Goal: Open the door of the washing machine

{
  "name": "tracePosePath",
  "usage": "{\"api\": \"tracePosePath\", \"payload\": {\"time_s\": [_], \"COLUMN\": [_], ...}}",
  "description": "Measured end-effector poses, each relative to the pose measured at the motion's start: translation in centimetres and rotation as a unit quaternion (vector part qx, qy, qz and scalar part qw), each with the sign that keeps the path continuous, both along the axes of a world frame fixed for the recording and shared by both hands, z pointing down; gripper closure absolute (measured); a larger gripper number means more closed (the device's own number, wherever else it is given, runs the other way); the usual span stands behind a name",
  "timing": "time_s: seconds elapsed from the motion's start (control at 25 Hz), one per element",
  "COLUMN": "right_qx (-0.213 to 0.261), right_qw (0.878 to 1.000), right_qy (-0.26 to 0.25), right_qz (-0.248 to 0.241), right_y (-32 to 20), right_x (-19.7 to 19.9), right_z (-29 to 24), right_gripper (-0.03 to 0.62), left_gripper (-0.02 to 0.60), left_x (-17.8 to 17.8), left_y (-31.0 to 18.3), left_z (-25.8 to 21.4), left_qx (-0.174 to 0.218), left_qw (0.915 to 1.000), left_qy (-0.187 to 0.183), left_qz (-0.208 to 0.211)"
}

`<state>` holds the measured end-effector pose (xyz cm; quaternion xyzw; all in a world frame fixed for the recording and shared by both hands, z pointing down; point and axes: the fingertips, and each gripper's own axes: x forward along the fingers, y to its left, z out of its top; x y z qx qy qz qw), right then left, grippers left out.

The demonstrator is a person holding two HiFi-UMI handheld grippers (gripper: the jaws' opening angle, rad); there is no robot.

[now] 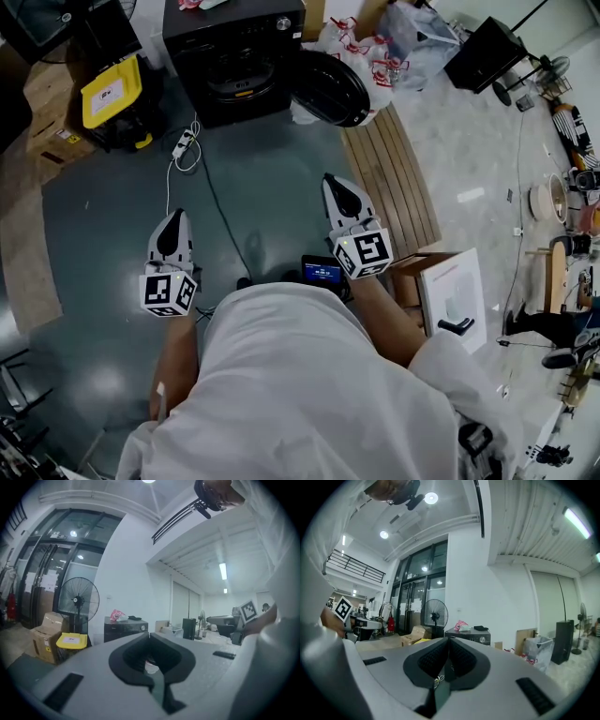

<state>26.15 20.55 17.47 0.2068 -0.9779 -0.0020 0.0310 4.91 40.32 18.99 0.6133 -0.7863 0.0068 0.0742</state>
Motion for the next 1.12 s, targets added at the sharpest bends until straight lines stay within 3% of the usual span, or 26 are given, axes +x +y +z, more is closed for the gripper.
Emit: {"api": "tracePosePath", "payload": {"time_s": [0.48,0.92,1.12], "right_qx": [-0.003,-0.005,-0.006], "right_qw": [1.000,1.000,0.999], "right_qy": [-0.005,-0.014,-0.017], "right_qz": [0.012,0.027,0.028], "right_y": [0.2,-2.9,-5.0], "right_x": [3.2,8.1,10.6], "right_z": [0.6,1.0,1.5], "right_gripper": [0.562,0.562,0.562], "left_gripper": [0.571,0.571,0.571], "left_x": [2.6,6.6,8.1], "left_y": [-0.7,-4.3,-6.5], "left_z": [0.3,-0.3,0.2], "left_qx": [-0.001,0.003,0.011], "left_qw": [0.9998,0.9995,0.9995], "left_qy": [0.001,-0.006,0.017], "left_qz": [0.018,0.030,0.023]}}
